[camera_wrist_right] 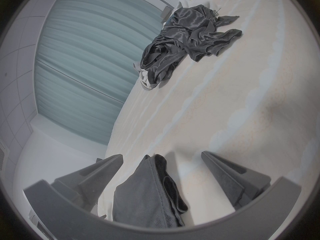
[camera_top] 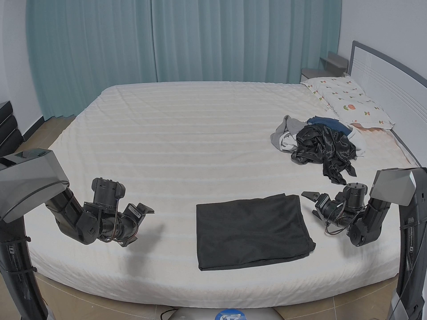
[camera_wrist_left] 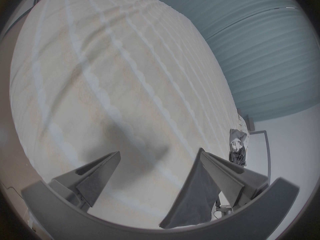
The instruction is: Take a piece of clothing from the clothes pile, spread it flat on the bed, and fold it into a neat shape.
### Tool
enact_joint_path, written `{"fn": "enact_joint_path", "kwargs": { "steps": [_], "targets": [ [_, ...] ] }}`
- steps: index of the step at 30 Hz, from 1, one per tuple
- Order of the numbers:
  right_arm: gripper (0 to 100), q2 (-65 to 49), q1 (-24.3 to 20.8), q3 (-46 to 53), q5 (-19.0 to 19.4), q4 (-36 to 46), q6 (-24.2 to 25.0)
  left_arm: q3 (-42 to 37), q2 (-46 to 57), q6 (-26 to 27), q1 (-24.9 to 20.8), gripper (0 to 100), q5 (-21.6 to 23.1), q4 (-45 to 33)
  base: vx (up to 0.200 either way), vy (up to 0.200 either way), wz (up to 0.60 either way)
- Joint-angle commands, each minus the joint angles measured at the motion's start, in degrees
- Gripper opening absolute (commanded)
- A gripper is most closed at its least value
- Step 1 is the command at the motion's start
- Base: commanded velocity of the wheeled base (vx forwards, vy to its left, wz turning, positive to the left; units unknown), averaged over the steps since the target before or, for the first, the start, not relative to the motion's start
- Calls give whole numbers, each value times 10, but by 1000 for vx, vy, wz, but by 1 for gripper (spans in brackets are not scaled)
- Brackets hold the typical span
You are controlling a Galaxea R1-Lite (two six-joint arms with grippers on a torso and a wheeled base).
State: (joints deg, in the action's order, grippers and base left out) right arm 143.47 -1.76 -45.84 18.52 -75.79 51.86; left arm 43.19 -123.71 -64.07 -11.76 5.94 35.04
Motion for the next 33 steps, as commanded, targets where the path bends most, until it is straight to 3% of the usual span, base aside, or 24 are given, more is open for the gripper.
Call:
{"fn": "enact_joint_path", "kwargs": {
  "steps": [1, 7, 26, 32, 33],
  "targets": [
    [100, 3, -1, 1, -1, -3, 0, 1, 1, -5, -3, 100, 1, 0, 0, 0, 0],
    [100, 3, -1, 0, 0, -3, 0, 12, 2, -36, -30, 100, 2, -1, 0, -100, 0],
    [100, 8, -4, -5, -4, -3, 0, 3, 5, -37, -78, 100, 2, -4, 0, -200, 0],
    [100, 8, -4, -3, -5, -4, 0, 21, -5, -7, -69, 100, 0, -2, 0, -67, 0],
    [100, 8, -5, -2, -5, -4, 0, 22, -10, 20, -61, 100, 1, -5, 0, 0, 0]
  ]
}}
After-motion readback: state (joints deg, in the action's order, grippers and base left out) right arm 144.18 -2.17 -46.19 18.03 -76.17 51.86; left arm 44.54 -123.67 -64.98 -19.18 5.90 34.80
